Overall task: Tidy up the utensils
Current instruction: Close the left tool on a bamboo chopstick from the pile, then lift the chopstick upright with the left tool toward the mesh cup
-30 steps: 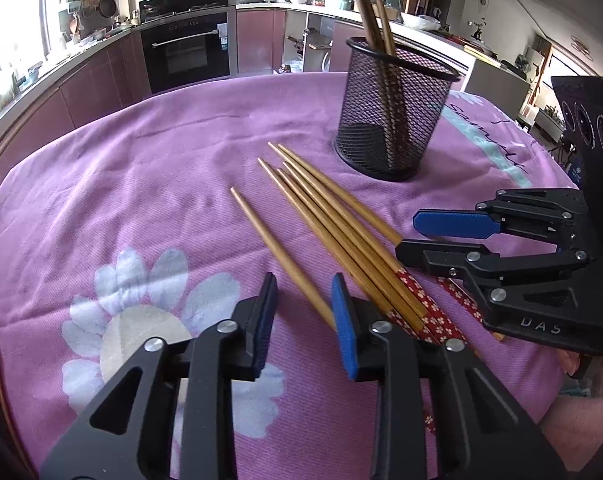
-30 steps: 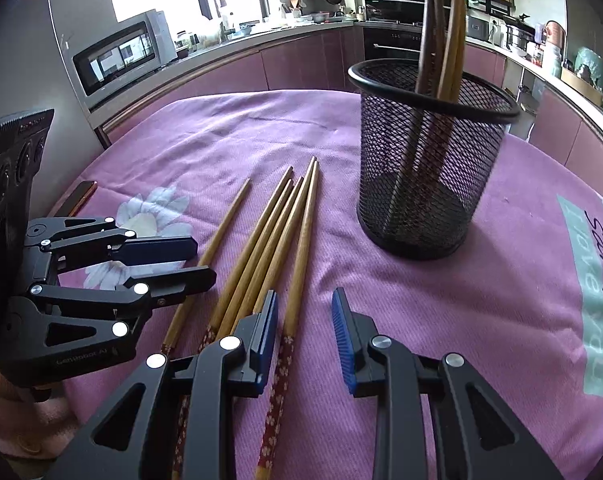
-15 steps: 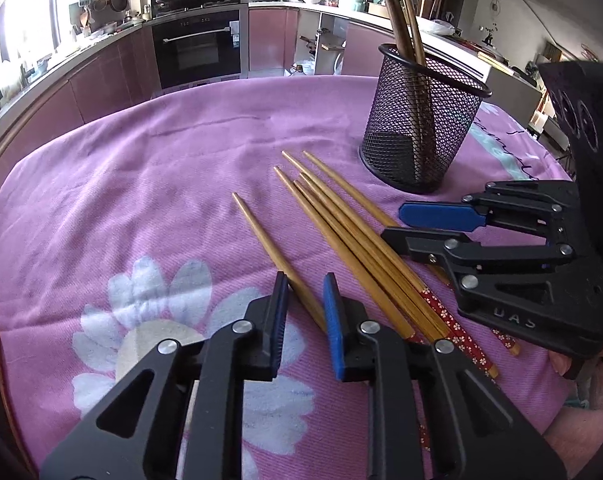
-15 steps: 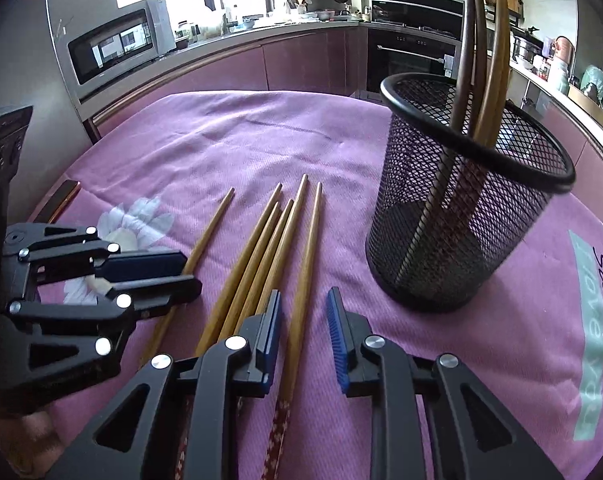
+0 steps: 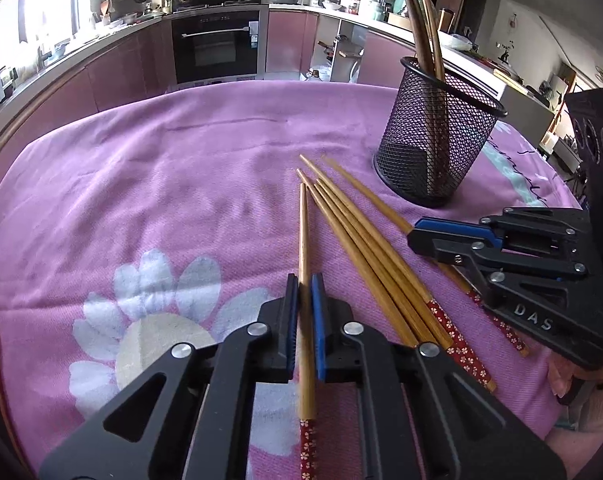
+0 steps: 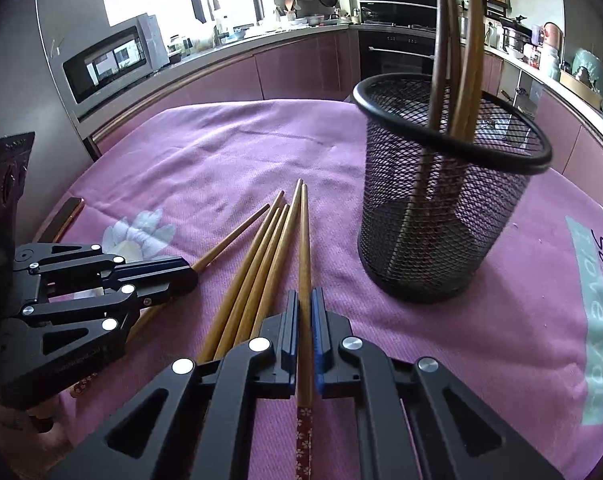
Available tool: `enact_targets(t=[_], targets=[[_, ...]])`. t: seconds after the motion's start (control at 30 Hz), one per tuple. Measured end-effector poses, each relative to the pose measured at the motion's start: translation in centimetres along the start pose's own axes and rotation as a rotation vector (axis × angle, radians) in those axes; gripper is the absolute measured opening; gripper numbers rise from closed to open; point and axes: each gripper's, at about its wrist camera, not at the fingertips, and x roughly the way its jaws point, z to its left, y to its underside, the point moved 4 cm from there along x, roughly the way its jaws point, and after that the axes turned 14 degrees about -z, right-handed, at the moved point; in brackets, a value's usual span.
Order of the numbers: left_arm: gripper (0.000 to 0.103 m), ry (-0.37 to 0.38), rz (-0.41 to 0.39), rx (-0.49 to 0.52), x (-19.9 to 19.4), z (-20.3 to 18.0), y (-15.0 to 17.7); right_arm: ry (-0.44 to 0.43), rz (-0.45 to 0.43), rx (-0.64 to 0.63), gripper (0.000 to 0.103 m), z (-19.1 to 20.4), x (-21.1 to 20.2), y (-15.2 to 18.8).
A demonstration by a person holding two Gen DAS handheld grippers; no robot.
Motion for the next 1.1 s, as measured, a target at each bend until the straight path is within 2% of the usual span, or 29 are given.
enact_targets(t=[0.2, 0.43, 0.77, 1.1], targets=[[0.008, 0.006, -0.017, -0.017, -0.8, 0.2, -0.2, -0.031, -0.033, 0.018, 0.005, 0.0, -1.4, -0.3], [0.008, 0.05, -0.045, -0.049, -2.1, 0.3, -1.0, -0.06, -0.088, 0.024, 0.005, 0.2, -3.9, -0.8], [0.008, 0.156, -0.093, -0.096, -4.6, -0.7, -2.6, -0.086, -0.178, 0.08, 0.005, -0.6, -7.3, -2.0], [0.008, 0.213, -0.127, -0.117, -5.8, -1.4, -3.5, -0.084, -0.232, 0.133, 0.005, -2.0, -9.1, -2.4]])
